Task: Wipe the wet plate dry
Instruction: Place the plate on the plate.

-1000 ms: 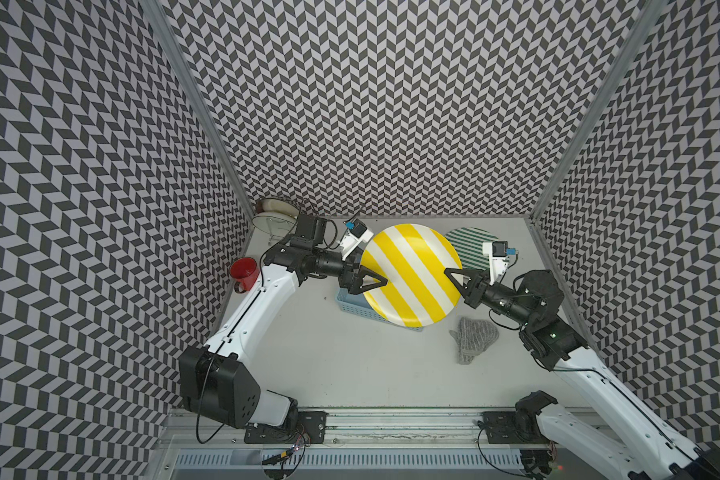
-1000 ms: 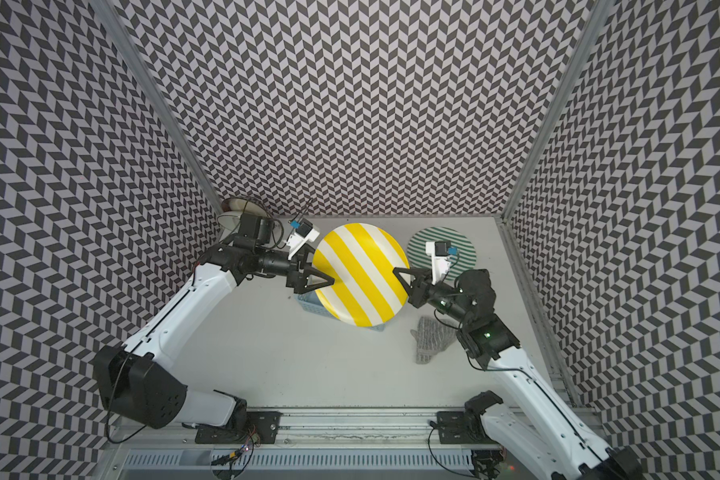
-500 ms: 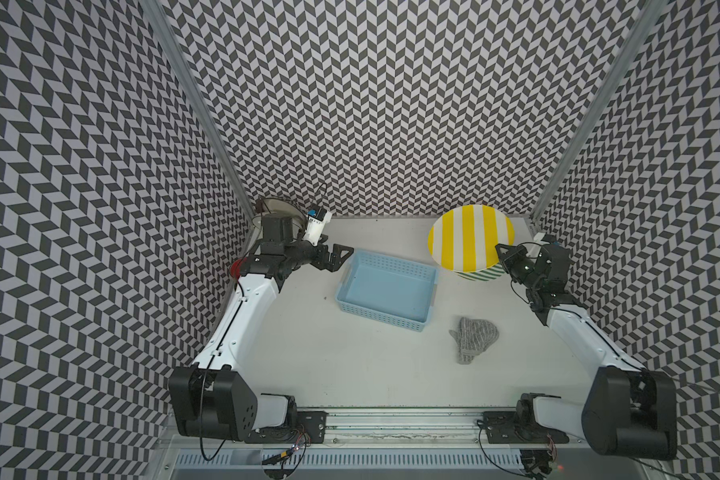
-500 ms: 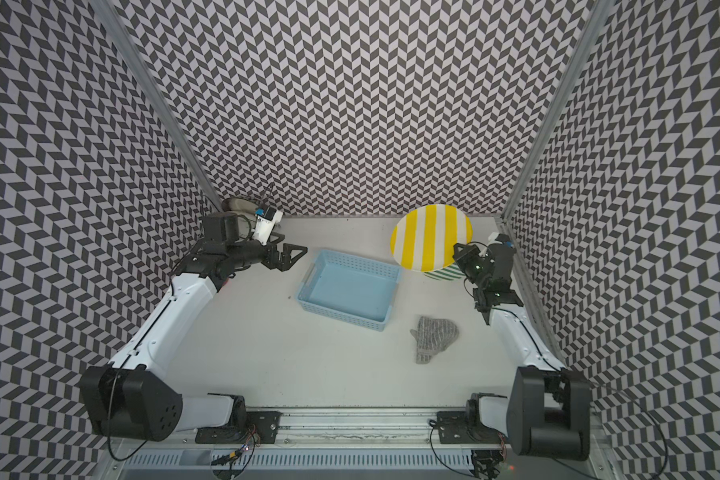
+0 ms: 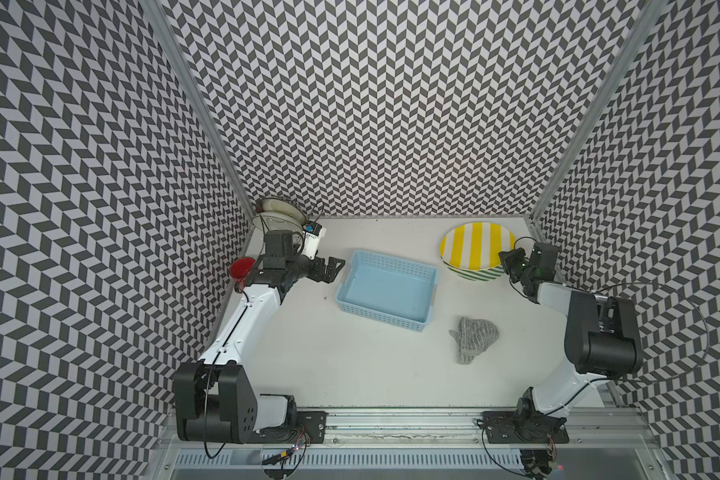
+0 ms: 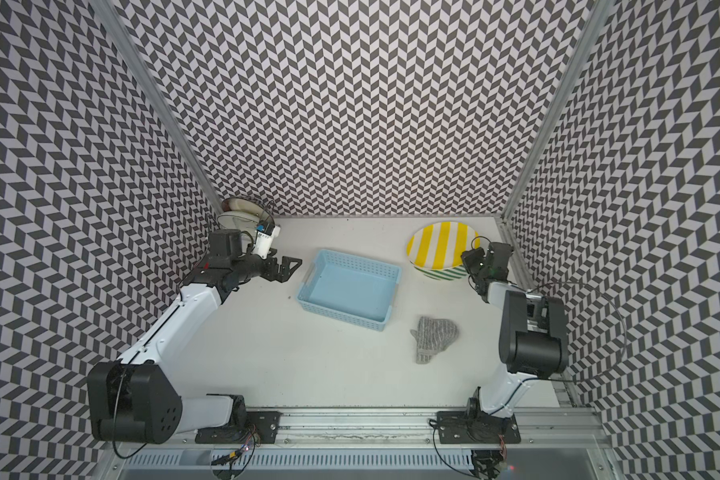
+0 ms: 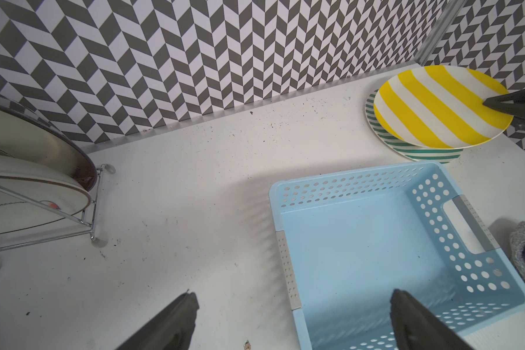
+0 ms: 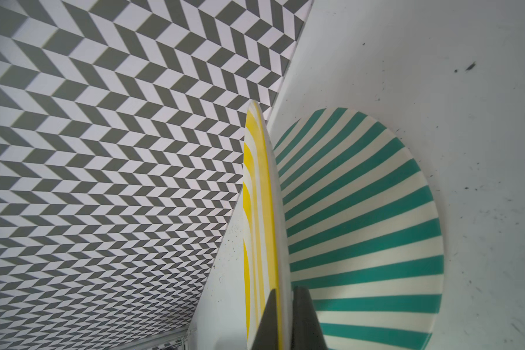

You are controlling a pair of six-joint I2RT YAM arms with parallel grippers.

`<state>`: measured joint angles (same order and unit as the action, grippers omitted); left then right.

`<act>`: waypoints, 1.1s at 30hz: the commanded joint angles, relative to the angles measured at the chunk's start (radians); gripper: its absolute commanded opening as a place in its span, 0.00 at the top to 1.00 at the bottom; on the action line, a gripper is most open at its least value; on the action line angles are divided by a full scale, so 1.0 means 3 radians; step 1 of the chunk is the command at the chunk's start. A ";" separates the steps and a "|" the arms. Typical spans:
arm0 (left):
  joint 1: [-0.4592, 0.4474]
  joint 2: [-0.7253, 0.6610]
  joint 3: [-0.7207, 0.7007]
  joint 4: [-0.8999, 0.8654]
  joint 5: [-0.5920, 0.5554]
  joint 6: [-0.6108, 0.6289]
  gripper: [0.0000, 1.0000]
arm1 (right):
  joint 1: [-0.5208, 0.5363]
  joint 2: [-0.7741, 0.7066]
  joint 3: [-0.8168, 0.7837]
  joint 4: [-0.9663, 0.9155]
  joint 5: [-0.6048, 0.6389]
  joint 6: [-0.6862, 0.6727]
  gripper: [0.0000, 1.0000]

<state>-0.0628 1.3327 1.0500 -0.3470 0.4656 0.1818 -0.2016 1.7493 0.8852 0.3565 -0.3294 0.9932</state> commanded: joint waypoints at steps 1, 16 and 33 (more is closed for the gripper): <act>0.0015 -0.0102 -0.0037 0.0151 0.0051 -0.0029 0.00 | -0.0022 0.0107 0.0220 0.0457 -0.0047 -0.0089 1.00; 0.0020 -0.0103 -0.0054 0.0149 0.0106 -0.0048 0.00 | -0.0155 0.0468 0.0203 -0.0002 0.0028 -0.0271 0.77; 0.0023 -0.0065 -0.0080 0.0248 -0.0132 -0.0101 0.00 | -0.0203 0.0134 0.0207 -0.0797 0.0600 -0.0675 0.20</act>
<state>-0.0628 1.3319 1.0412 -0.3214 0.4721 0.1619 -0.2584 1.8408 0.9398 0.1722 -0.2115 0.8303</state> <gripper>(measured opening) 0.998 0.788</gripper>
